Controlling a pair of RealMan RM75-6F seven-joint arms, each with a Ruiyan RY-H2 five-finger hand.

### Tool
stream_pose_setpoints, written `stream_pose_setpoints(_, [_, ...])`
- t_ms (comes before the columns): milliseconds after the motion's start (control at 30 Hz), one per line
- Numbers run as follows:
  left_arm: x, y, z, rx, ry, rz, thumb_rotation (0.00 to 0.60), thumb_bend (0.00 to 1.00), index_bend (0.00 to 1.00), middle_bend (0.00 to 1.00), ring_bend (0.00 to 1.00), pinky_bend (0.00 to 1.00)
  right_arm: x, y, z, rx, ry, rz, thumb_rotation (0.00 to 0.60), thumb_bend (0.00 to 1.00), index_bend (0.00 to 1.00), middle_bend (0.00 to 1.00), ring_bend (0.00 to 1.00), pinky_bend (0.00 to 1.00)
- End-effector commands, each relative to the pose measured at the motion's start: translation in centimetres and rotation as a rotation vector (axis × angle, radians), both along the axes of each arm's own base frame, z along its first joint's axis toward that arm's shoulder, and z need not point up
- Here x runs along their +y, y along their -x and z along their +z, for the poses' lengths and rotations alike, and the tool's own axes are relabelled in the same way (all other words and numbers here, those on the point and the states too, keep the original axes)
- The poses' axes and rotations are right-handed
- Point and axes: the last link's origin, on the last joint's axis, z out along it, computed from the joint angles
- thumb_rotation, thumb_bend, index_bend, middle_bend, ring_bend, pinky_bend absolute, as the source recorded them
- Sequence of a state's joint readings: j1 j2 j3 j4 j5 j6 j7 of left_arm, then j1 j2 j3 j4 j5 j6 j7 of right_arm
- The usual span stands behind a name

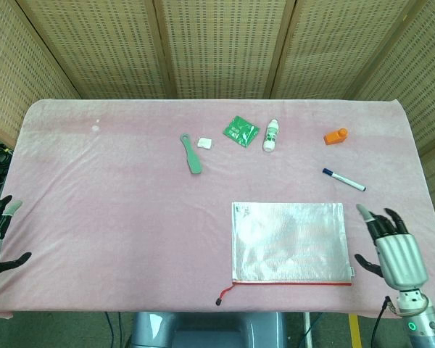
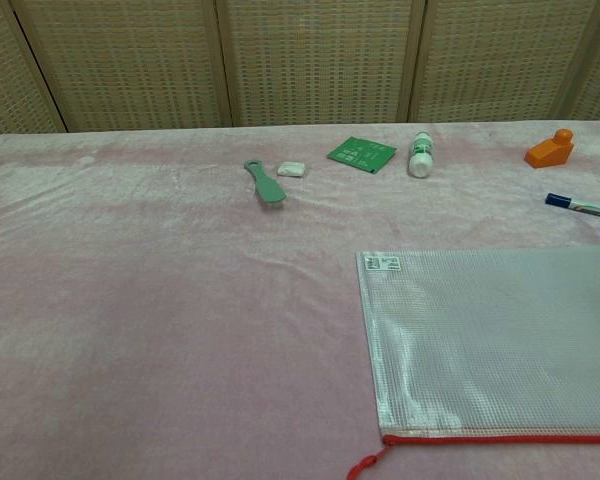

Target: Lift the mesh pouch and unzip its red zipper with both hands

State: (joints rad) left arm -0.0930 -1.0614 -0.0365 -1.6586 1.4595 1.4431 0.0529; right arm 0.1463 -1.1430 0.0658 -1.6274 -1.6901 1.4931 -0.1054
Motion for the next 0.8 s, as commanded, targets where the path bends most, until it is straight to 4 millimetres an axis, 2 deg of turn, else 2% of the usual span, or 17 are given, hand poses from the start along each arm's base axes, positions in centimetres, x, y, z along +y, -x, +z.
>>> stream_pose_setpoints(33, [0.3,0.1,-0.2,0.009,0.003,0.01,0.6,0.0,0.0,0.0,0.0,0.0,-3.1,-3.0,-1.9,0.063,-0.253,0.163,0.6,0.0,0.06,0.85,0.83,0.97])
stream_pose_setpoints(200, [0.7,0.2,-0.5,0.039,-0.009,0.02,0.6,0.0,0.0,0.0,0.0,0.0,-4.8,-6.7,-4.3,0.098,-0.493,0.242,0.6,0.0,0.16,0.93,0.91,1.0])
stream_pose_setpoints(267, [0.8,0.1,-0.6,0.045,-0.013,0.022,0.6,0.0,0.0,0.0,0.0,0.0,-5.0,-7.9,-5.6,0.1,-0.566,0.267,0.6,0.0,0.2,0.95,0.92,1.0])
stream_pose_setpoints(300, [0.8,0.1,-0.6,0.046,-0.014,0.022,0.6,0.0,0.0,0.0,0.0,0.0,-5.0,-8.9,-7.0,0.098,-0.629,0.284,0.6,0.0,0.22,0.95,0.93,1.0])
stream_pose_setpoints(467, [1.1,0.3,-0.8,0.05,-0.01,0.038,0.6,0.0,0.0,0.0,0.0,0.0,-4.6,-11.6,-10.6,0.108,-0.77,0.324,0.6,0.01,0.3,0.97,0.94,1.0])
stream_pose_setpoints(667, [1.3,0.4,-1.1,0.057,-0.007,0.048,0.6,0.0,0.0,0.0,0.0,0.0,-3.9,-14.0,-13.8,0.112,-0.856,0.363,0.6,0.19,0.38,0.99,0.95,1.0])
stream_pose_setpoints(800, [1.3,0.4,-1.1,0.057,-0.005,0.048,0.6,0.0,0.0,0.0,0.0,0.0,-3.9,-14.8,-15.2,0.119,-0.868,0.371,0.6,0.31,0.41,0.99,0.95,1.0])
